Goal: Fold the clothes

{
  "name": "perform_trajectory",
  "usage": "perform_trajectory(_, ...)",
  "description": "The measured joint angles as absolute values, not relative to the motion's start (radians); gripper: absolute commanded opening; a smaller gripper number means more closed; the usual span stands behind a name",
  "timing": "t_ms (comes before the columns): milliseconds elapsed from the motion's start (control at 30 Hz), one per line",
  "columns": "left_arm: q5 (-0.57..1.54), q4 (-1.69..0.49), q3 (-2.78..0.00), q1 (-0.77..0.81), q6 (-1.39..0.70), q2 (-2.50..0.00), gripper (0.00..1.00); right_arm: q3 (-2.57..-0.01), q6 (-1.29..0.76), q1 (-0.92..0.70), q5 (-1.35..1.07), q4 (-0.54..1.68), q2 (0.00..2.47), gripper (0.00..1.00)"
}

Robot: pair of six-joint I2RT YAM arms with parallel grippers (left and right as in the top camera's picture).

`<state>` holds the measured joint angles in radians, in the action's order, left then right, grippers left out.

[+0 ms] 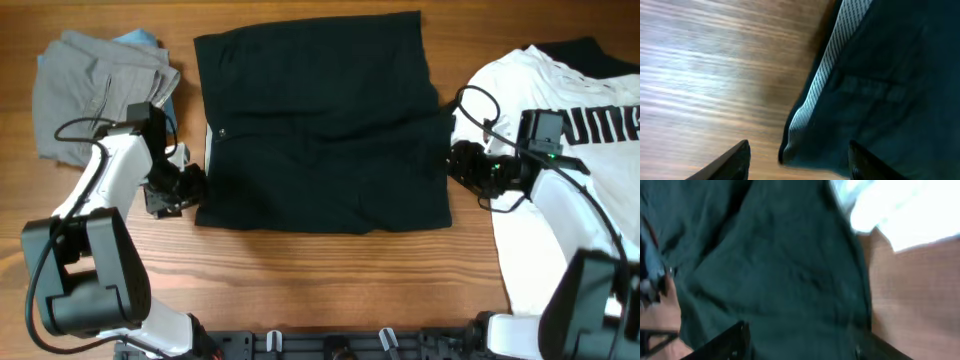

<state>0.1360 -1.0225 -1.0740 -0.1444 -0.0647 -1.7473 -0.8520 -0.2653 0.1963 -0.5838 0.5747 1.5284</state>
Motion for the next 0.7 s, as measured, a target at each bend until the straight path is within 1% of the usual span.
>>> perform_trajectory(67, 0.171, -0.933, -1.0, -0.144, -0.075, -1.75, 0.49, -0.852, -0.25, 0.196, -0.585, 0.647, 1.472, 0.67)
perform_trajectory(133, 0.206, -0.858, -0.951, -0.144, -0.094, -1.75, 0.3, -0.853, -0.244, 0.196, -0.583, 0.721, 1.438, 0.67)
perform_trajectory(167, 0.227, -0.825, -0.937, -0.146, -0.115, -1.74, 0.13, -0.853, -0.245, 0.196, -0.58, 0.759, 1.431, 0.67)
perform_trajectory(200, 0.238, -0.799, -0.928, -0.147, -0.125, -1.737, 0.04, -0.852, -0.252, 0.196, -0.57, 0.795, 1.43, 0.67)
perform_trajectory(267, 0.272, -0.754, -0.909, -0.153, -0.144, -1.733, 0.04, -0.842, -0.276, 0.196, -0.526, 0.87, 1.43, 0.6)
perform_trajectory(300, 0.279, -0.753, -0.908, -0.153, -0.147, -1.731, 0.04, -0.829, -0.286, 0.196, -0.514, 0.881, 1.43, 0.56)
perform_trajectory(333, 0.283, -0.754, -0.908, -0.154, -0.149, -1.731, 0.04, -0.81, -0.293, 0.196, -0.503, 0.889, 1.43, 0.54)
perform_trajectory(433, 0.287, -0.791, -0.913, -0.154, -0.156, -1.732, 0.04, -0.719, -0.319, 0.196, -0.482, 0.861, 1.43, 0.54)
perform_trajectory(500, 0.287, -0.857, -0.927, -0.154, -0.156, -1.737, 0.04, -0.661, -0.328, 0.196, -0.478, 0.77, 1.43, 0.54)
perform_trajectory(533, 0.287, -0.881, -0.939, -0.154, -0.156, -1.739, 0.04, -0.635, -0.332, 0.196, -0.477, 0.715, 1.43, 0.45)
perform_trajectory(567, 0.286, -0.903, -0.956, -0.154, -0.156, -1.74, 0.04, -0.614, -0.339, 0.196, -0.477, 0.676, 1.43, 0.31)
perform_trajectory(600, 0.281, -0.922, -0.977, -0.154, -0.156, -1.74, 0.04, -0.594, -0.35, 0.196, -0.477, 0.63, 1.43, 0.07)
perform_trajectory(633, 0.266, -0.932, -1.001, -0.154, -0.156, -1.74, 0.04, -0.586, -0.351, 0.196, -0.477, 0.607, 1.43, 0.04)
perform_trajectory(700, 0.221, -0.956, -1.018, -0.154, -0.156, -1.74, 0.04, -0.588, -0.352, 0.196, -0.477, 0.601, 1.43, 0.04)
